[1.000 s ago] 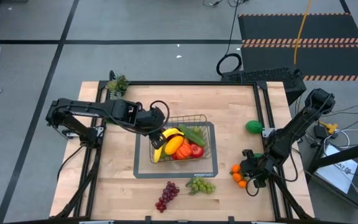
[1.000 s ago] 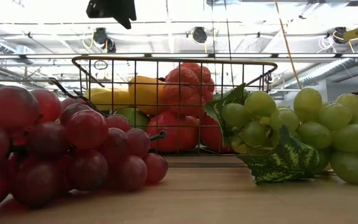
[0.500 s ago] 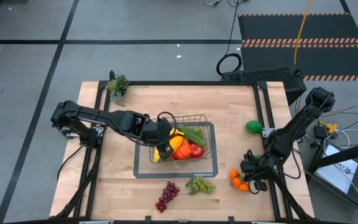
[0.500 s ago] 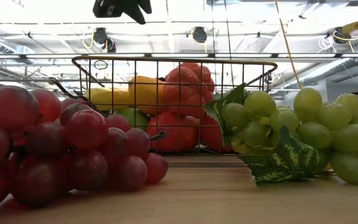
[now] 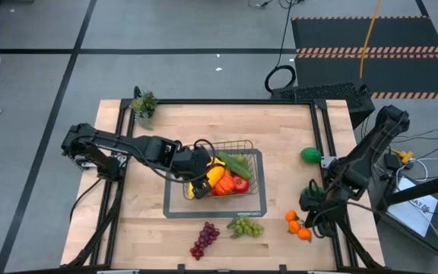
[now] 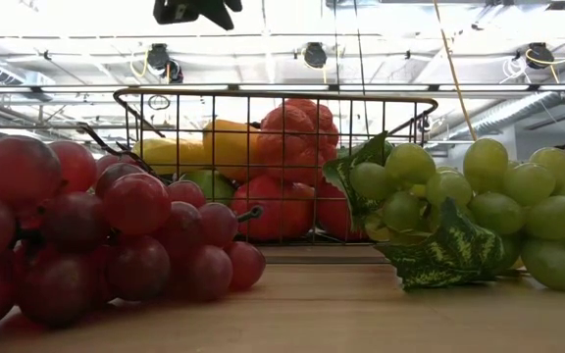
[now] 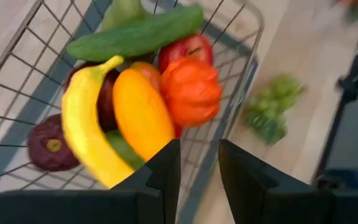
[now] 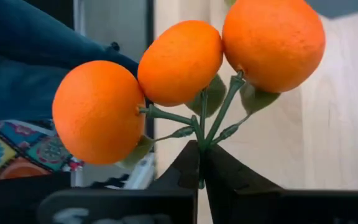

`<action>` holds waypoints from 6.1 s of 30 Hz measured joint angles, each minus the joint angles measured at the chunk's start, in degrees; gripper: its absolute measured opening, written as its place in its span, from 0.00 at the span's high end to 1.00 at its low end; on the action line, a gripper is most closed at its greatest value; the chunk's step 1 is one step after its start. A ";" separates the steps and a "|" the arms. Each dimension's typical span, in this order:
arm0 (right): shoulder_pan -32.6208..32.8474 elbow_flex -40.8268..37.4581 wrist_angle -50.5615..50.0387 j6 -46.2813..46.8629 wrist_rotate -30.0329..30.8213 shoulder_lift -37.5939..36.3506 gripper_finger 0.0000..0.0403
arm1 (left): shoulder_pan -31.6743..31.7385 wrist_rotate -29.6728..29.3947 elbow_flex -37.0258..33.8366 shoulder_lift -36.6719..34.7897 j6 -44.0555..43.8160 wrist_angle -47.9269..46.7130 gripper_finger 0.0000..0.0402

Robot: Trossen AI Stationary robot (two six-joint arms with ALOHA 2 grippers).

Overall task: Build produce basket
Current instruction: Put the tangerines into the gold wire basket

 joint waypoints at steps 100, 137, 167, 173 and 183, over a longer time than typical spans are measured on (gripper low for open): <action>-40.57 16.70 53.05 -87.62 42.64 -6.55 0.99 | 10.86 -7.61 -0.02 -2.14 18.40 6.43 0.73; -40.48 16.70 63.19 -18.18 43.32 7.28 0.99 | 8.96 -1.94 -0.04 -2.12 14.68 -22.57 0.73; -41.40 50.58 -20.35 -9.35 1.54 29.86 0.99 | 7.71 -9.09 -0.02 -11.54 5.83 -25.48 0.73; -43.09 49.69 -29.74 -10.98 -1.50 32.59 0.99 | 6.29 -9.10 -0.02 -11.54 4.33 -24.91 0.73; -44.39 41.35 -24.31 -10.85 -5.80 32.62 0.91 | 5.09 -10.40 -0.02 -11.54 1.95 -24.95 0.73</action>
